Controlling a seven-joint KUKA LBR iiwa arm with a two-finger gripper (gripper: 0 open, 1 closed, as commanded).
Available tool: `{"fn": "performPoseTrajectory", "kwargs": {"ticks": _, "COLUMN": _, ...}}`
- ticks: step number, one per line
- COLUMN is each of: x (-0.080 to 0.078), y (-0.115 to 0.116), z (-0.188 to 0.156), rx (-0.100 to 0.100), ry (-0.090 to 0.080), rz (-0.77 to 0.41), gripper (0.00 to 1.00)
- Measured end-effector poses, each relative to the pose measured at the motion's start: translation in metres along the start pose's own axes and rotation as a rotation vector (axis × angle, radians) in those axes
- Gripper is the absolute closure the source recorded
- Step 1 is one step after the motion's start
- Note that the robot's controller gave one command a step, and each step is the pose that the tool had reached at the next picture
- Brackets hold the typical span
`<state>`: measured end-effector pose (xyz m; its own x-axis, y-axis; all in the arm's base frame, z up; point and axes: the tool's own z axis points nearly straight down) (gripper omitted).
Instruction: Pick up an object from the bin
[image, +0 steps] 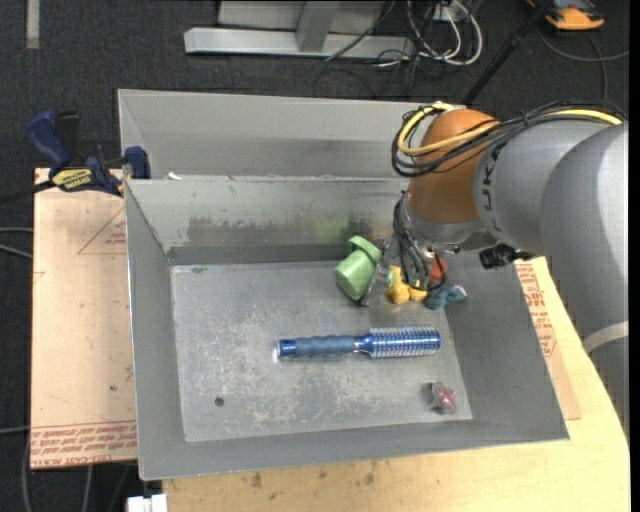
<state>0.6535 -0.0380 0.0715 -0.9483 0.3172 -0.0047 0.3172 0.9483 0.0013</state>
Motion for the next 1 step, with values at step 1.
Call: {"fn": "performPoseTrajectory", "kwargs": {"ticks": 1, "x": 0.0310, "y": 0.0100, "z": -0.1608, "rx": -0.003, "ry": -0.006, "rz": -0.020, "gripper": 1.00}}
